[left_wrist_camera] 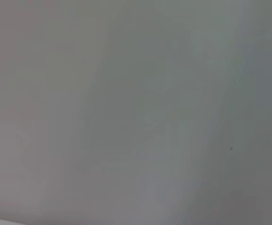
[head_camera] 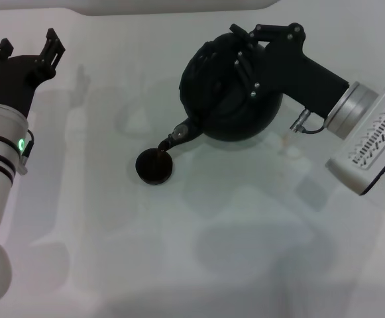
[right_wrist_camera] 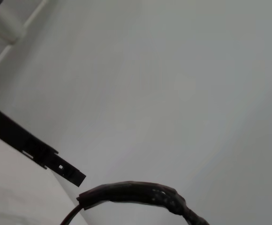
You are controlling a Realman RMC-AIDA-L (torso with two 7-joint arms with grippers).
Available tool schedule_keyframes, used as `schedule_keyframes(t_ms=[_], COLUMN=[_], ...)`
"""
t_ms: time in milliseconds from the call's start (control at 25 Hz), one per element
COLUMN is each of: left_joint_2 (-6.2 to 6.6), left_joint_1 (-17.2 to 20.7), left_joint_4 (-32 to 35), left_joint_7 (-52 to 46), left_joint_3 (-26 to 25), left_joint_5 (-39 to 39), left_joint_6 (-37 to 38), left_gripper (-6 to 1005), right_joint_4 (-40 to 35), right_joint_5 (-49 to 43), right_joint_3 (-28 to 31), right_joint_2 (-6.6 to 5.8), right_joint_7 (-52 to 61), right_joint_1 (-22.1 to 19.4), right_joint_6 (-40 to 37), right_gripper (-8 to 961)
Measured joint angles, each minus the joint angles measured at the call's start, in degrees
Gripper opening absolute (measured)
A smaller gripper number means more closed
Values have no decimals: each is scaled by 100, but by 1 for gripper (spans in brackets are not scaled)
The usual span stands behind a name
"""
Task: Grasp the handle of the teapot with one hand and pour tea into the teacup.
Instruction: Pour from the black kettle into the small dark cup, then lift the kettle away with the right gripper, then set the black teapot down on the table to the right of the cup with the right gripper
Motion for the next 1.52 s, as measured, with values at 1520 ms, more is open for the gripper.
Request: schedule_keyframes(t_ms=[1520], left_joint_2=[9], left_joint_1=[-75], left_joint_4=[-66], left_joint_7=[0], left_joint_3=[-1], left_joint_5=[-9], left_joint_6=[-8], left_gripper=[890], right_joint_4=[1440], right_joint_5=[469], right_joint_3=[419], right_joint_2=[-70], right_joint_7=[3581], right_joint_1=[-526], right_joint_6=[-886], right_gripper=[163])
